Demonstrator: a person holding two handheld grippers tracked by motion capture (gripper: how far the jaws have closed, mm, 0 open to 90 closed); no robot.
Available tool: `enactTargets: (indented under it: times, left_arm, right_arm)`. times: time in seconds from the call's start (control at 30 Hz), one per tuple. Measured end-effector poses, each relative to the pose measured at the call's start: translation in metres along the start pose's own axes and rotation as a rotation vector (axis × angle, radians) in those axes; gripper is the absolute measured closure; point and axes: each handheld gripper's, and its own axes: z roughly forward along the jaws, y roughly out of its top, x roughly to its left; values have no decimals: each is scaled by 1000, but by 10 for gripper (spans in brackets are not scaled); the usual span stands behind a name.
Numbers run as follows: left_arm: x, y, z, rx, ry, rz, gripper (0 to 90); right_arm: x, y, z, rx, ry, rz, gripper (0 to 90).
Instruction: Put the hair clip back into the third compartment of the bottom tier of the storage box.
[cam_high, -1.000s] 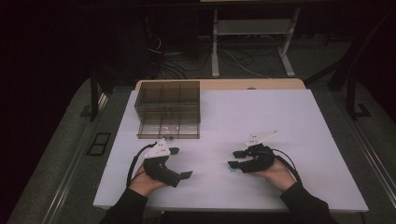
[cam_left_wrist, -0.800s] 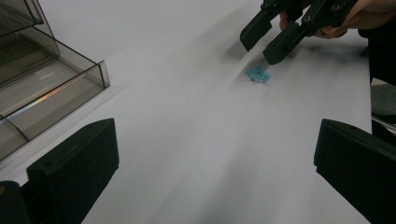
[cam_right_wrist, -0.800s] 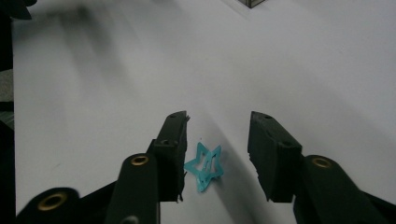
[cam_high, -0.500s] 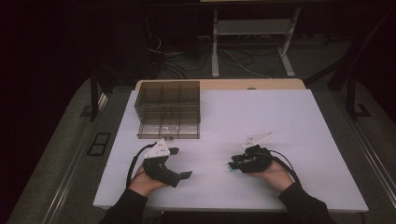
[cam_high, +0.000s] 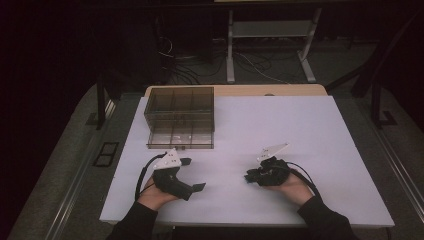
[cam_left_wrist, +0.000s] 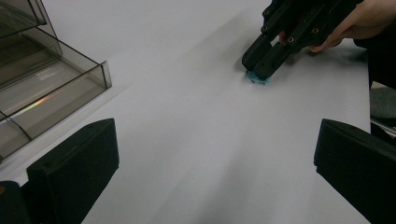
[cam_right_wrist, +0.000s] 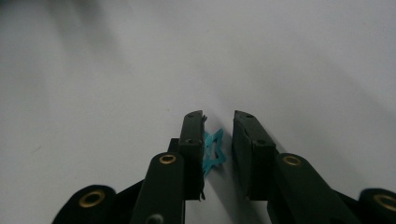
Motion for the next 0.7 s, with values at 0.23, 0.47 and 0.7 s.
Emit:
enactTargets:
  times: [0.23,0.47,0.7]
  left_arm:
    - [0,0,0,0,2,1,0]
    - [-1,0,0,-3,1,-1,0]
    - [-1,0,-1,-2,1,1,0]
  right_arm:
    - [1,0,0,6,-2,-18,756]
    - [3,0,0,11,-15,-31,775]
    - [3,0,0,17,-13,-32,819]
